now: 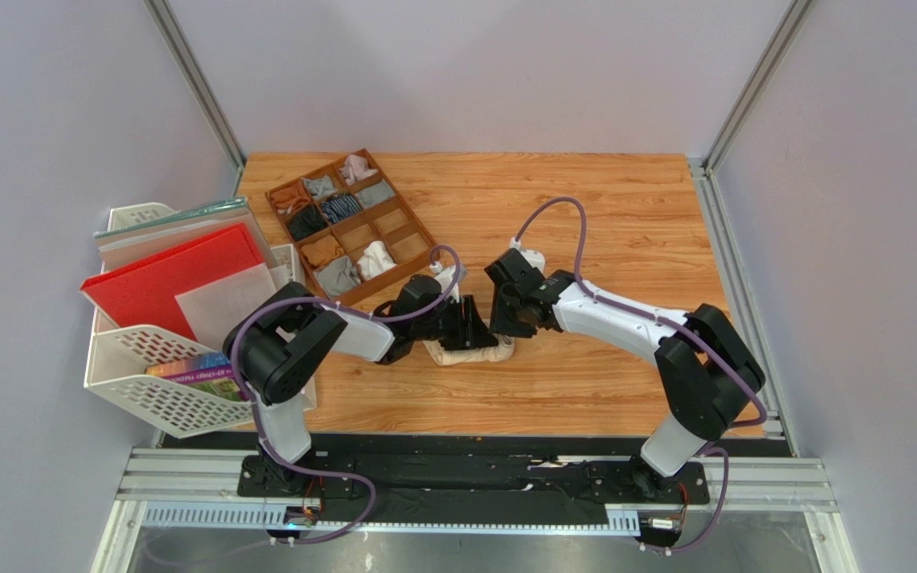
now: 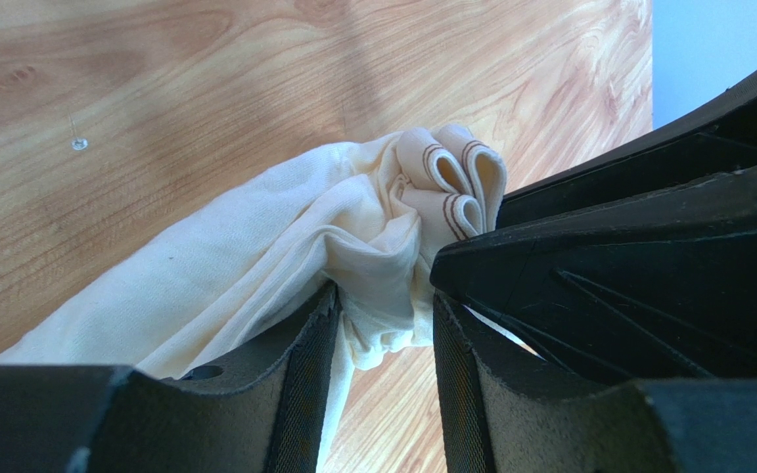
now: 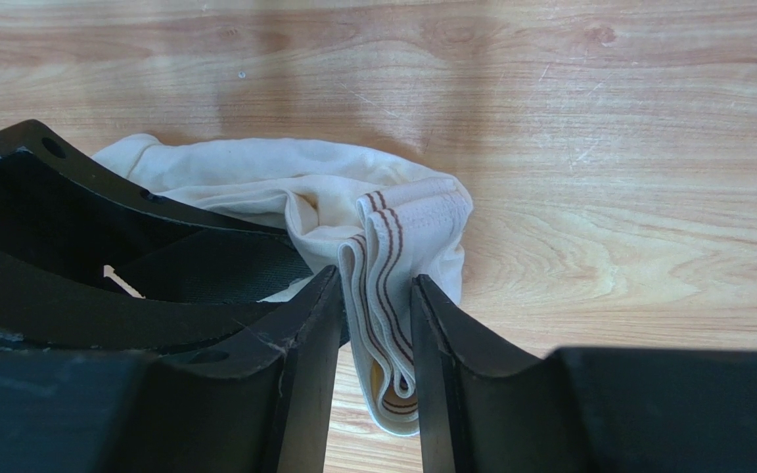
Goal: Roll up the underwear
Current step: Roll the underwear at the center of the board.
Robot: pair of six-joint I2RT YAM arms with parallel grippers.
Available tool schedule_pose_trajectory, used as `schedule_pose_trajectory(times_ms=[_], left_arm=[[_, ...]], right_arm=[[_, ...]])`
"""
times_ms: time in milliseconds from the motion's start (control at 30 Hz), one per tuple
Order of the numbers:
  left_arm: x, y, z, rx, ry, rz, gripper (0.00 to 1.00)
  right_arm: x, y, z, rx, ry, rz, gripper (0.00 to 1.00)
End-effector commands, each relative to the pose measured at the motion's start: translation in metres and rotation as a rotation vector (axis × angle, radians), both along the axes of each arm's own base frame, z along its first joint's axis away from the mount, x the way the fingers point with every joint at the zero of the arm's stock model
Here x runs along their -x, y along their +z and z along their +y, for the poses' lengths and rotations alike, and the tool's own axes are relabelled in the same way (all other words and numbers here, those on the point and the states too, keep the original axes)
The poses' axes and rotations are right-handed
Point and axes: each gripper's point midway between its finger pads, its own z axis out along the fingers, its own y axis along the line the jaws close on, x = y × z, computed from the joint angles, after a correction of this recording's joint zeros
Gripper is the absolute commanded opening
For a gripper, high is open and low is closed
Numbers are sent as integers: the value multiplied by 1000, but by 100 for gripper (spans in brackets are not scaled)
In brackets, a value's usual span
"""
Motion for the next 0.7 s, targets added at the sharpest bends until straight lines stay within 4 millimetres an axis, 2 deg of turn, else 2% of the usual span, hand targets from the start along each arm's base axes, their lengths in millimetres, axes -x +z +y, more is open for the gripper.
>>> schedule_pose_trajectory(times_ms=[0, 233, 400, 500, 567, 600, 667], left_arm=[[17, -44, 30, -171, 21, 70, 48], [17, -43, 32, -178, 26, 67, 48], [19, -44, 35, -196, 22, 68, 48], [20, -40, 37, -209, 14, 60, 49], [21, -37, 41, -234, 8, 54, 49], [17, -29, 42, -230, 17, 32, 50], [19, -23, 47, -255, 16, 19, 50]], right_arm=[[-6, 21, 19, -134, -30, -50, 37], [0, 10, 18, -172, -67, -38, 35], [-2, 10, 20, -222, -98, -60, 33], [-2, 2, 13, -178, -119, -54, 32], [-4, -2, 8, -142, -129, -59, 26], [-3, -4, 4, -120, -131, -55, 18], [-5, -7, -4, -66, -133, -64, 8]])
